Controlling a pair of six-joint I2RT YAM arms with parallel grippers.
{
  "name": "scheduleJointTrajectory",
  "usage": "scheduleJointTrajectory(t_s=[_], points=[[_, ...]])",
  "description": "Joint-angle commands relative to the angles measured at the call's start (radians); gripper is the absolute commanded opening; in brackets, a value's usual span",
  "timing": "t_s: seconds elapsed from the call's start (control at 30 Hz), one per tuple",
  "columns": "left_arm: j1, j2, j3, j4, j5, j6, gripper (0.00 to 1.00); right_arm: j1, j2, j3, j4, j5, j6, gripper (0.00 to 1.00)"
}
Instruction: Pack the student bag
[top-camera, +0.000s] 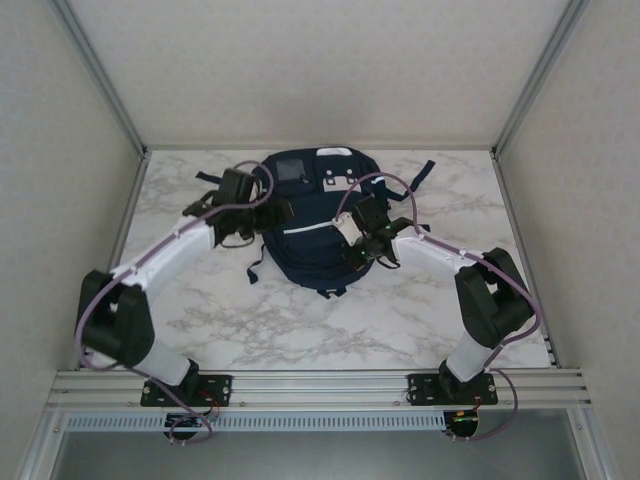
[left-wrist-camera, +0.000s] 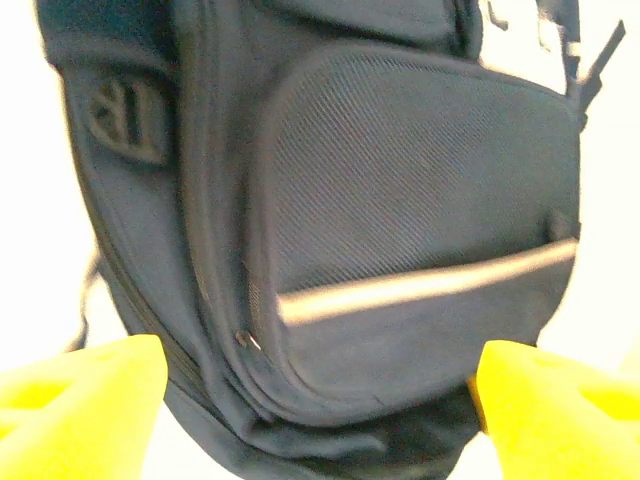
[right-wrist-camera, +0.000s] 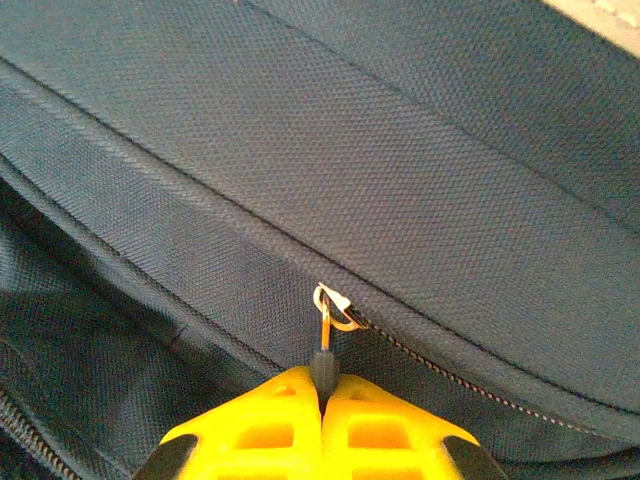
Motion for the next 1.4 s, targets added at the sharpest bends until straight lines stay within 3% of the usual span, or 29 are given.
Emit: scheduleJointTrajectory(t_s=[0.0,0.17,0.3,0.43,0.6,0.77,1.03,1.37], points=[[-0.081,-0.052,-0.124,0.114,-0.015,-0.280,0.82,0.012,0.032,0.045,-0.034,0.005,0.049,0.00],[-0.165,-0.042,-0.242,0.296,-0.048,-0.529,0.82,0.012,0.048,0.075,-0.092,0.006,0.099,0.00],[-0.202,-0.005,-0.242,0.340,-0.139,-0.609,0.84,0.012,0.033,0.076,-0.119,0.026,0.141,0.00],[-0.207,0.025,-0.264,0.381,-0.225,-0.658,0.78,0.009,0.015,0.072,-0.139,0.019,0.126,0.00],[-0.198,0.068,-0.271,0.405,-0.337,-0.629,0.43,0.002,-0.012,0.057,-0.151,-0.049,-0.018,0.00],[-0.162,0.136,-0.268,0.405,-0.309,-0.585,0.01,-0.004,-0.048,0.031,-0.182,-0.007,-0.172,0.00],[-0.144,0.116,-0.293,0.368,-0.221,-0.417,0.00,-0.078,-0.019,0.088,-0.329,0.024,-0.268,0.00],[-0.012,0.021,-0.340,0.175,-0.138,-0.185,0.00,-0.143,0.082,0.179,-0.449,0.138,-0.346,0.00]])
